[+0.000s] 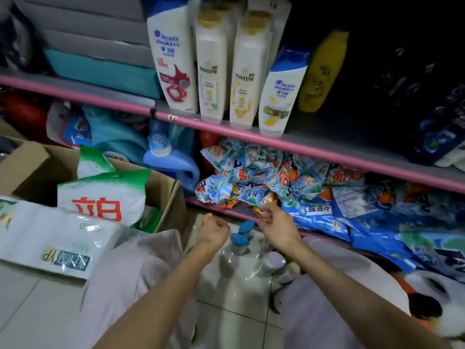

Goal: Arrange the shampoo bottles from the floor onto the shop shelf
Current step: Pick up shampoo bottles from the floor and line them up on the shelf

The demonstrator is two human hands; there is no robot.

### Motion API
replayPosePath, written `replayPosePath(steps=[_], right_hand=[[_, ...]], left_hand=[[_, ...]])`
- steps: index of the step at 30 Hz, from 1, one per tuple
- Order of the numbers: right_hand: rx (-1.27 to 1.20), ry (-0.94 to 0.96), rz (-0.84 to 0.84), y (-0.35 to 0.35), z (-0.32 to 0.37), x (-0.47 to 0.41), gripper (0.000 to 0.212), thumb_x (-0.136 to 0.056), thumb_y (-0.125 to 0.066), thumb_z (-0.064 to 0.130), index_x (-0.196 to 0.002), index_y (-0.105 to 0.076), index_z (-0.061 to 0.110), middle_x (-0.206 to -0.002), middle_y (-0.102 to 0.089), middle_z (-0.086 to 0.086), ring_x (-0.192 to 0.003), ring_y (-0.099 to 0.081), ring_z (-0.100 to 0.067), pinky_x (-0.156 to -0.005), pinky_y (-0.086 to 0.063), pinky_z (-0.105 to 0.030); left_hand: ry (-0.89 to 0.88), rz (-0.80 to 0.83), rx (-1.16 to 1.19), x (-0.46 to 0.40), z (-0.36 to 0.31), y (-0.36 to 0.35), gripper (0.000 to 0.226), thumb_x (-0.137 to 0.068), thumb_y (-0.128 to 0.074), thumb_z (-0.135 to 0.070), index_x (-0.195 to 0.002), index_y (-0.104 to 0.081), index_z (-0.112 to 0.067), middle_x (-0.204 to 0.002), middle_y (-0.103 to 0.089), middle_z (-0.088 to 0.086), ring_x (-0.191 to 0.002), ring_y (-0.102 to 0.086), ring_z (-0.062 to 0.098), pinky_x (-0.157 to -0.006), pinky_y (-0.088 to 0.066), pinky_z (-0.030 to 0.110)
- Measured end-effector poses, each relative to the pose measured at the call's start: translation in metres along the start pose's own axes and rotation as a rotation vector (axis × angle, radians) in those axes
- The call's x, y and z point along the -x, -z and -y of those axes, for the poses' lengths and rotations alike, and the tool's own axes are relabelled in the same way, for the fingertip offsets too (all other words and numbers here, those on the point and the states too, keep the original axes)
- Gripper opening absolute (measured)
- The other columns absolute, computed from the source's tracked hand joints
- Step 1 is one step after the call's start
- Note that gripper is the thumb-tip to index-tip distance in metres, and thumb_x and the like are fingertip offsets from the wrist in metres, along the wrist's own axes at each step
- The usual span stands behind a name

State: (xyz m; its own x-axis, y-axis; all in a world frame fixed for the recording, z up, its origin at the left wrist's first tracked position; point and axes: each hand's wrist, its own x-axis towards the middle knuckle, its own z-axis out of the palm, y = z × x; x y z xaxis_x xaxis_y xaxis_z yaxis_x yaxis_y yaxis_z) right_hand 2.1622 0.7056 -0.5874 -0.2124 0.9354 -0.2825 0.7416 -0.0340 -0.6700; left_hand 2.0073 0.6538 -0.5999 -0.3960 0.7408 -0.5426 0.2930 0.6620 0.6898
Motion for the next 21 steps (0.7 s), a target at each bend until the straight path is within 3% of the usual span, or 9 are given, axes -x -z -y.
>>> replayPosePath(steps=[4, 7, 9, 12, 16, 21], right_hand=[[0.202, -0.096, 0.175, -0.018, -0.030, -0.020, 0.038, -0.089, -0.060, 0.018, -0.126, -0.055, 0.010, -0.125, -0.060, -0.012, -0.113, -0.058, -0.025, -0.089, -0.044, -0.025], [0.403, -0.231, 0.240, -0.018, -0.058, -0.038, 0.043, -0.089, -0.059, 0.024, -0.127, -0.052, 0.006, -0.130, -0.054, -0.019, -0.119, -0.053, -0.030, -0.096, -0.045, -0.034], [0.460, -0.336, 0.235, -0.012, -0.080, -0.048, 0.049, -0.082, -0.068, 0.031, -0.122, -0.055, 0.005, -0.125, -0.058, -0.018, -0.114, -0.056, -0.031, -0.092, -0.047, -0.036], [0.406, -0.428, 0.239, -0.003, -0.114, -0.056, 0.065, -0.069, -0.078, 0.049, -0.120, -0.058, 0.014, -0.117, -0.063, -0.013, -0.105, -0.061, -0.029, -0.086, -0.051, -0.035], [0.433, -0.445, 0.191, -0.008, -0.151, -0.058, 0.073, -0.071, -0.079, 0.043, -0.133, -0.051, 0.016, -0.127, -0.058, -0.015, -0.115, -0.056, -0.032, -0.088, -0.041, -0.034], [0.448, -0.444, 0.186, -0.024, -0.170, -0.075, 0.056, -0.088, -0.064, 0.032, -0.137, -0.045, 0.014, -0.136, -0.052, -0.017, -0.124, -0.049, -0.033, -0.100, -0.038, -0.039]], left_hand=[[0.066, 0.012, -0.106, -0.025, 0.028, 0.000, 0.026, -0.090, -0.052, -0.016, -0.114, -0.061, -0.012, -0.109, -0.062, 0.007, -0.090, -0.054, 0.020, -0.074, -0.034, 0.018], [0.115, -0.006, -0.166, -0.052, 0.039, 0.001, 0.037, -0.086, -0.055, -0.014, -0.124, -0.057, -0.012, -0.125, -0.058, 0.013, -0.113, -0.055, 0.027, -0.090, -0.039, 0.024], [0.155, -0.010, -0.226, -0.070, 0.043, 0.000, 0.047, -0.085, -0.057, -0.016, -0.130, -0.049, -0.010, -0.132, -0.051, 0.018, -0.123, -0.047, 0.032, -0.100, -0.037, 0.030], [0.124, 0.004, -0.324, -0.098, 0.049, -0.001, 0.058, -0.083, -0.065, -0.022, -0.136, -0.041, -0.013, -0.130, -0.050, 0.018, -0.125, -0.041, 0.032, -0.101, -0.035, 0.034], [0.128, 0.038, -0.393, -0.129, 0.053, -0.013, 0.070, -0.079, -0.074, -0.024, -0.138, -0.036, -0.025, -0.137, -0.040, 0.014, -0.127, -0.039, 0.034, -0.101, -0.037, 0.040], [0.023, 0.033, -0.527, -0.151, 0.058, -0.027, 0.054, -0.088, -0.058, -0.019, -0.138, -0.037, -0.028, -0.140, -0.031, 0.015, -0.125, -0.040, 0.039, -0.099, -0.039, 0.044]])
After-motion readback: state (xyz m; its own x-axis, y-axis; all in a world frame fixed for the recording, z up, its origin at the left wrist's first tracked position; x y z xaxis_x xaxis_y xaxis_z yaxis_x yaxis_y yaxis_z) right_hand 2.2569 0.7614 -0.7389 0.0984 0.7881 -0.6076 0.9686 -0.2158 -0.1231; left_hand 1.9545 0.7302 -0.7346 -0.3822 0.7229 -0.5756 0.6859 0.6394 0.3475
